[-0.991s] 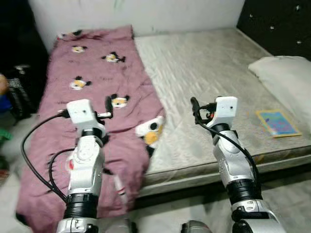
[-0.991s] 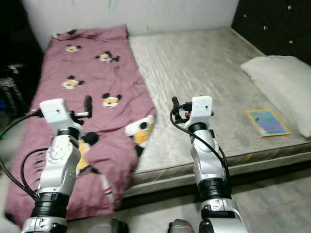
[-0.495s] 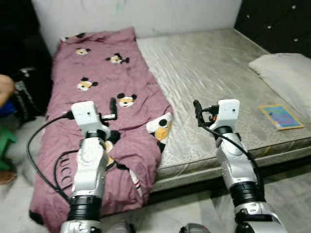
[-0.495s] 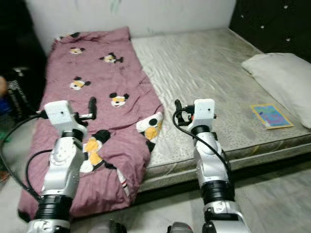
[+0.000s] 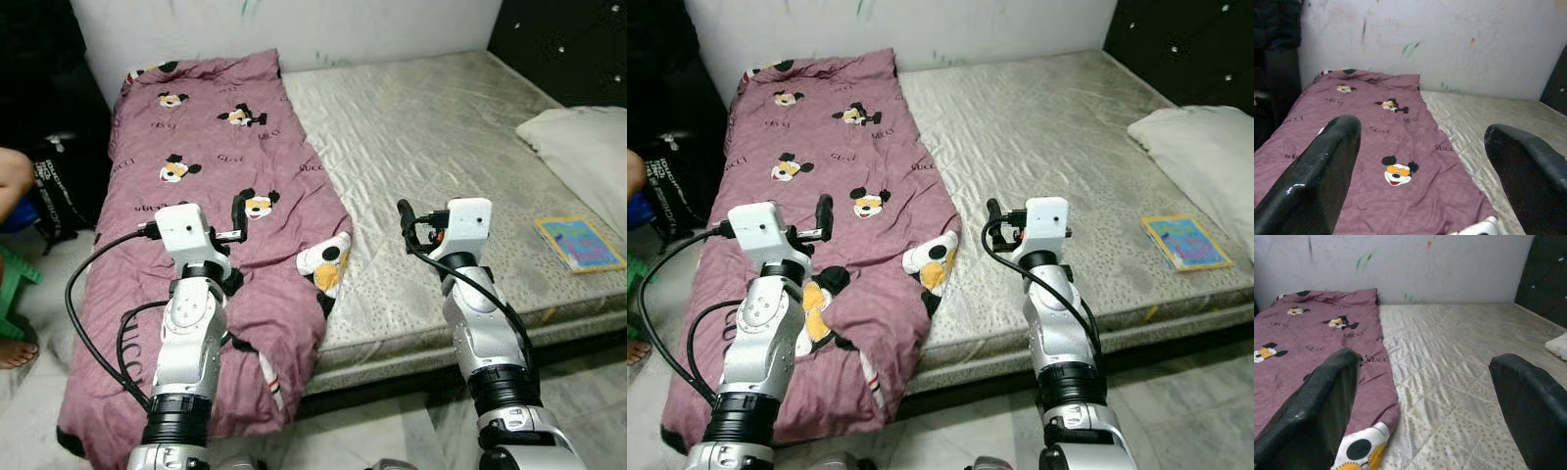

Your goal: Clean up the room

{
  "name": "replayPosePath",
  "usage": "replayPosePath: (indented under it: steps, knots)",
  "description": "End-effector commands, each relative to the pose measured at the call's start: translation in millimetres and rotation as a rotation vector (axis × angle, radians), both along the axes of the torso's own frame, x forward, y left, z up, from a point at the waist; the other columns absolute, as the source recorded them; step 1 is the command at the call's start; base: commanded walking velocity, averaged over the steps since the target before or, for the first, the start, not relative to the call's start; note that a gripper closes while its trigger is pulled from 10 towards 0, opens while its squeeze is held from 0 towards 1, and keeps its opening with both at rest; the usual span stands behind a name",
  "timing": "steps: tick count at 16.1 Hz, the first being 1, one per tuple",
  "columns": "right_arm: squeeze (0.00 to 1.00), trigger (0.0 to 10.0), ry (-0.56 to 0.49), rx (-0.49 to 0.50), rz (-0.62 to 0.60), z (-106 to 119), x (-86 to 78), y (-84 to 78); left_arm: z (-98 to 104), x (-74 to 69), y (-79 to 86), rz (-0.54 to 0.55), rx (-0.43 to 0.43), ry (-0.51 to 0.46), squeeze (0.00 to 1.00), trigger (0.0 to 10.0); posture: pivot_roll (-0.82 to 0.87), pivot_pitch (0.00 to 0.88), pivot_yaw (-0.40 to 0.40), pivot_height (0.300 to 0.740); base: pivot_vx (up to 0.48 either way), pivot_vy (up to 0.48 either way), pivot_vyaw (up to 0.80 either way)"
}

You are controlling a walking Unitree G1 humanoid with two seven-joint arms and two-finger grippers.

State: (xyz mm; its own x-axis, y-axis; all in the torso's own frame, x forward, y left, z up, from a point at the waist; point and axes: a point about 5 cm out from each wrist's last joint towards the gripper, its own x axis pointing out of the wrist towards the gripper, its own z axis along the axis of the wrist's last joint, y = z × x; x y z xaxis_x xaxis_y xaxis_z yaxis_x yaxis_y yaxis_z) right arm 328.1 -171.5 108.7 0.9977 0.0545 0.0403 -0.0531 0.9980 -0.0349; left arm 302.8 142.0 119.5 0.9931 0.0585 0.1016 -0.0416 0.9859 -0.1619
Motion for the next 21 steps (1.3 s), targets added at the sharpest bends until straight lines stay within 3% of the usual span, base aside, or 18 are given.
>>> replayPosePath:
  steps: [1, 8, 18, 21]
  knots:
    - [0.0, 10.0, -0.005, 0.004, 0.007, 2.0, 1.3, 2.4, 2.7, 0.0, 1.9, 0.009, 0.0, -0.01, 0.0, 10.0, -0.06, 0.0, 0.04, 0.74, 0.0, 0.0, 0.0]
    - [0.0, 10.0, -0.008, -0.001, 0.007, 2.8, 2.4, 1.1, -0.4, 1.4, 1.1, 0.019, -0.018, 0.015, 0.0, 10.0, -0.06, 0.0, 0.041, 0.74, 0.0, 0.0, 0.0]
    - [0.0, 10.0, -0.005, 0.007, 0.009, 2.3, 2.4, 1.3, 0.2, 1.6, 0.6, 0.021, -0.019, 0.015, 0.0, 10.0, -0.07, 0.0, 0.04, 0.74, 0.0, 0.48, 0.0]
    - [0.0, 10.0, -0.003, 0.013, 0.01, 2.3, 2.6, 1.8, 3.2, 1.5, 0.7, 0.022, -0.013, -0.008, 0.0, 10.0, -0.07, 0.0, 0.04, 0.74, 0.0, 0.0, 0.0]
